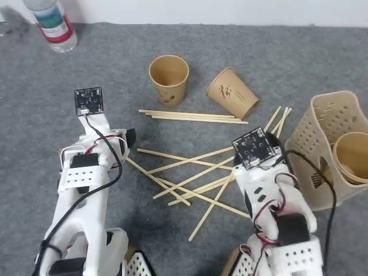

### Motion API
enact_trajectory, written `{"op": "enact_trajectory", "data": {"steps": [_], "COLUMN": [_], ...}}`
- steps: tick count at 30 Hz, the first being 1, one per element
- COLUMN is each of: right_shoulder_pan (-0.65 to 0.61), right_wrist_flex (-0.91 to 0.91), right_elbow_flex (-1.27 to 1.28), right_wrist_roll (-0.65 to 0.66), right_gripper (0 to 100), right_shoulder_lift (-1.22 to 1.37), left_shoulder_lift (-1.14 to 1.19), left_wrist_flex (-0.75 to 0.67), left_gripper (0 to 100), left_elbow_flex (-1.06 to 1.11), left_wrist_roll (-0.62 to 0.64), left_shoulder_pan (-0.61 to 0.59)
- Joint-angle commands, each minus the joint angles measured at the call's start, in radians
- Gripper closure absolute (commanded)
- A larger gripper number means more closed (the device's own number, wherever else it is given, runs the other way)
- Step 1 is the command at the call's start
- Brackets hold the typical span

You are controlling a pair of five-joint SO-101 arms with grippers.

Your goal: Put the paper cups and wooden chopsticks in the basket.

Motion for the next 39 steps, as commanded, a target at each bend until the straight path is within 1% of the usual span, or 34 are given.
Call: {"op": "enact_trajectory", "data": {"steps": [1, 6, 9, 14, 17, 20, 23, 25, 28, 32, 36, 39], "right_shoulder_pan": [-0.01, -0.007, -0.007, -0.005, -0.005, -0.005, -0.005, -0.005, -0.005, -0.005, -0.005, -0.005], "right_wrist_flex": [-0.064, -0.107, -0.16, -0.197, -0.196, -0.217, -0.266, -0.286, -0.292, -0.294, -0.294, -0.294], "right_elbow_flex": [0.068, 0.163, 0.201, 0.23, 0.249, 0.273, 0.308, 0.322, 0.324, 0.327, 0.327, 0.327], "right_wrist_roll": [-0.055, -0.061, -0.071, -0.224, -0.226, -0.222, -0.221, -0.221, -0.221, -0.221, -0.221, -0.221], "right_gripper": [77.2, 76.9, 76.8, 76.9, 77.1, 77.1, 77.1, 77.2, 77.2, 77.2, 77.2, 77.2], "right_shoulder_lift": [-0.022, -0.024, -0.024, -0.024, -0.024, -0.024, -0.024, -0.024, -0.024, -0.024, -0.024, -0.024], "left_shoulder_lift": [0.011, 0.011, 0.005, 0.002, 0.002, 0.009, 0.014, 0.015, 0.075, 0.302, 0.614, 0.867], "left_wrist_flex": [0.021, 0.002, 0.003, 0.025, 0.121, 0.285, 0.446, 0.543, 0.663, 0.809, 0.891, 0.945], "left_gripper": [74, 74, 74, 74, 74, 74, 74, 74, 74, 74, 74, 74], "left_elbow_flex": [0.008, 0.008, 0.008, 0.001, -0.082, -0.255, -0.481, -0.653, -0.909, -1.254, -1.596, -1.857], "left_wrist_roll": [0.009, 0.011, 0.057, 0.129, 0.057, 0.057, 0.052, 0.038, 0.014, 0.017, 0.044, 0.043], "left_shoulder_pan": [-0.009, -0.003, -0.003, -0.012, -0.009, -0.002, 0.002, 0.028, 0.107, 0.187, 0.199, 0.213]}}
